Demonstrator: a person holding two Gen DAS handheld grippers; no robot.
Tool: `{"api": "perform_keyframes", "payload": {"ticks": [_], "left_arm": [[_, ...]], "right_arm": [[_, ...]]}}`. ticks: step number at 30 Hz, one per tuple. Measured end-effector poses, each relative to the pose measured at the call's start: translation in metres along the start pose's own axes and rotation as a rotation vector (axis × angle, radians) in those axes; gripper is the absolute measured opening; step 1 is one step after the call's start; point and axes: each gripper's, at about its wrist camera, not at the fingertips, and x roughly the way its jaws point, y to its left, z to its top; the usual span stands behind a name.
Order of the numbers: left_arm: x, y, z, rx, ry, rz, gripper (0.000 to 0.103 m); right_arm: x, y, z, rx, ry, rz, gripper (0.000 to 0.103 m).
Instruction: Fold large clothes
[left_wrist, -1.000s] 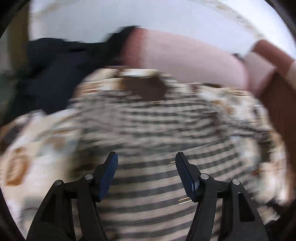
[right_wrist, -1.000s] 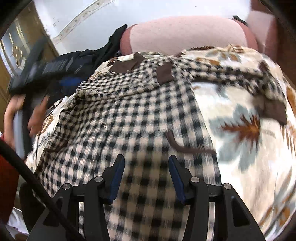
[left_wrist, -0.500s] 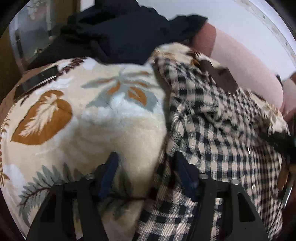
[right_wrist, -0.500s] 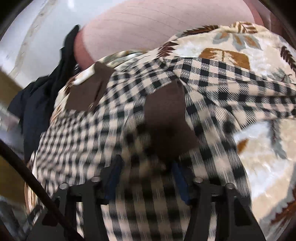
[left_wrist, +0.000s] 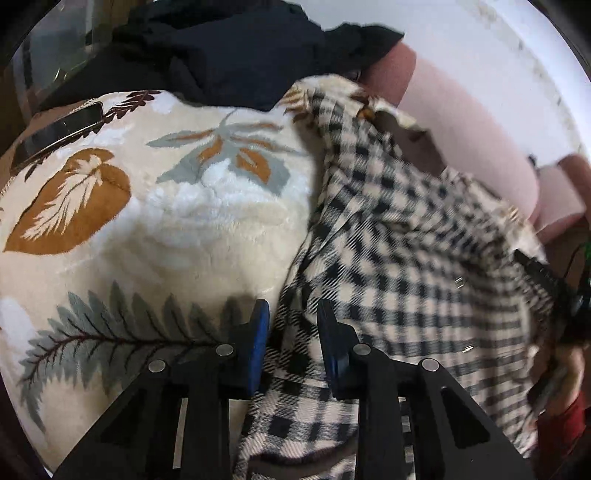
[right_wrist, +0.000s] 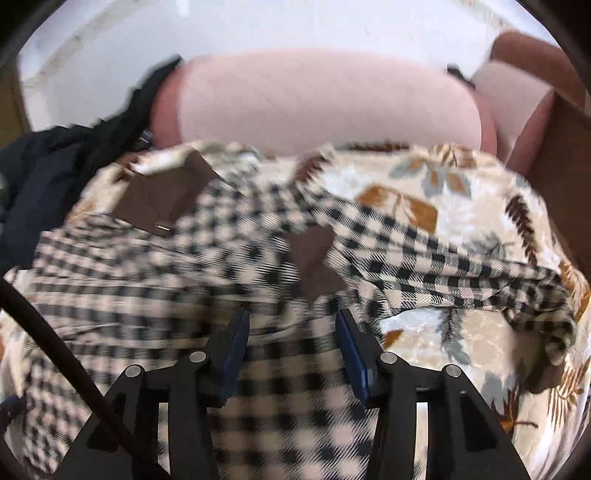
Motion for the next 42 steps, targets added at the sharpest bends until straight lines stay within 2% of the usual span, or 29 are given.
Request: {"api": "perform_keyframes", "payload": {"ticks": [2,5,8,11,13,15,17,20,23,26,32,33,35,37,38,39,42], "left_arm": [[-0.012,-0.002,0.002,-0.003,-0.045,-0.002,0.026],[-0.022,-0.002,0.004,0.007,-0.088,0.026,0.027],[-0.024,0.007,0.015,-0.014,-0.087,0.038,0.029],[-0.027,0.023,0.025,-0.062,-0.081,0.034,0.029],[-0.027,0.030,0.027,-0.082,-0.083,0.048,0.029],[-0.029,0.037,0.028,-0.099,-0.087,0.045,0.030],[-0.032,0.040,0.028,-0.107,-0.092,0.041,0.032],[-0.033,0.039,0.028,-0.110,-0.102,0.039,0.037],[-0.033,0.034,0.027,-0.095,-0.106,0.035,0.039],[-0.030,0.023,0.026,-0.062,-0.102,0.026,0.040],[-0.019,-0.006,0.021,0.022,-0.081,0.020,0.043],[-0.017,-0.010,0.021,0.035,-0.079,0.021,0.043],[-0.012,-0.018,0.019,0.063,-0.074,0.021,0.044],[-0.007,-0.024,0.017,0.085,-0.061,0.017,0.045],[-0.003,-0.028,0.016,0.093,-0.051,0.016,0.045],[0.000,-0.031,0.016,0.099,-0.043,0.015,0.045],[0.010,-0.041,0.014,0.122,-0.025,0.027,0.045]], "right_arm": [[-0.004,0.023,0.004,-0.044,0.008,0.071,0.052],[0.005,0.080,0.014,-0.160,0.044,0.185,0.023],[0.029,0.138,0.020,-0.200,0.090,0.262,0.022],[0.072,0.185,0.009,-0.194,0.244,0.334,0.022],[0.089,0.212,-0.003,-0.200,0.302,0.380,0.020],[0.092,0.245,-0.011,-0.252,0.295,0.397,0.013],[0.087,0.269,-0.015,-0.296,0.292,0.454,0.013],[0.074,0.283,-0.016,-0.357,0.291,0.508,0.013],[0.052,0.265,-0.007,-0.340,0.205,0.507,0.014],[0.047,0.224,0.007,-0.256,0.145,0.426,0.014],[0.089,0.102,0.018,-0.066,0.176,0.129,0.015],[0.092,0.076,0.020,-0.024,0.184,0.112,0.015],[0.083,0.032,0.029,0.057,0.164,0.132,0.015],[0.068,-0.007,0.034,0.109,0.120,0.117,0.025],[0.060,-0.026,0.038,0.129,0.096,0.095,0.042],[0.055,-0.044,0.040,0.136,0.072,0.064,0.051],[0.064,-0.065,0.042,0.102,0.101,0.001,0.051]]}}
